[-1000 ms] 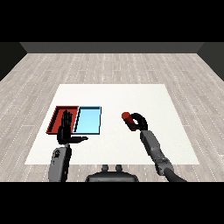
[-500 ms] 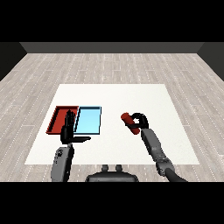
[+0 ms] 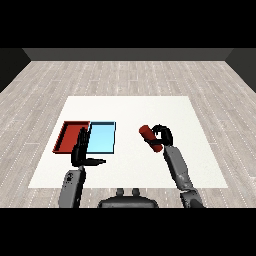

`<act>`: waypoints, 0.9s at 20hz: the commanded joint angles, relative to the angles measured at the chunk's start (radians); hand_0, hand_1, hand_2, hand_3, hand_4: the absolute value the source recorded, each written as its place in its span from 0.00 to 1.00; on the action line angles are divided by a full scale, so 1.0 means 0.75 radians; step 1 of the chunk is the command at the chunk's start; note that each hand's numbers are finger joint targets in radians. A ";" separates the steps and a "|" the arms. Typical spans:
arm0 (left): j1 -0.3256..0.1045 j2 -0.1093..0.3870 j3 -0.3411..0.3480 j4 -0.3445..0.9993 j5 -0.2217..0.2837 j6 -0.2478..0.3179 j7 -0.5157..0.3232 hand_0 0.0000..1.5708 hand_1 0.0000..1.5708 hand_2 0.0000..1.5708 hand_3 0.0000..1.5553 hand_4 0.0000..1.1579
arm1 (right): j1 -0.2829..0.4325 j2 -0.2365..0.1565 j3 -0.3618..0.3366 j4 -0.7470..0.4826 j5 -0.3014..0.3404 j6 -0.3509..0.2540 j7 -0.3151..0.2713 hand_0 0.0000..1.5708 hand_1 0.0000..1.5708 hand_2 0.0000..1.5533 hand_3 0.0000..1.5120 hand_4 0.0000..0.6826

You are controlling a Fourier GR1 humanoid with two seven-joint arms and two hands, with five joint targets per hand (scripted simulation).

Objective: Pick the red can and put it in the red box

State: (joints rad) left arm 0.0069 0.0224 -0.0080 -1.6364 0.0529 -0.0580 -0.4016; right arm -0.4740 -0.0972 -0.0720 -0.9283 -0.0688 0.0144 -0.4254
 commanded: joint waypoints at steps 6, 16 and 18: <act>-0.077 -0.029 -0.195 -0.001 -0.030 0.131 0.169 0.00 0.00 0.00 0.00 0.00 | 0.122 0.022 0.049 -0.444 -0.037 -0.016 0.164 0.92 0.92 0.92 0.92 0.95; -0.197 -0.030 -0.413 0.082 0.021 0.346 0.249 0.00 0.00 0.00 0.00 0.00 | 0.115 0.129 0.453 -0.479 -0.082 -0.459 0.148 0.92 0.92 0.92 0.91 0.96; -0.204 -0.030 -0.351 0.180 0.019 0.235 0.180 0.00 0.00 0.00 0.00 0.00 | 0.081 0.129 0.543 -0.551 -0.131 -0.580 0.226 0.92 0.92 0.92 0.91 0.95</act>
State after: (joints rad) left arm -0.1150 0.0005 -0.2227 -1.5507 0.0585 0.0954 -0.2642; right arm -0.3947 -0.0073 0.2866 -1.3239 -0.1309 -0.3420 -0.2672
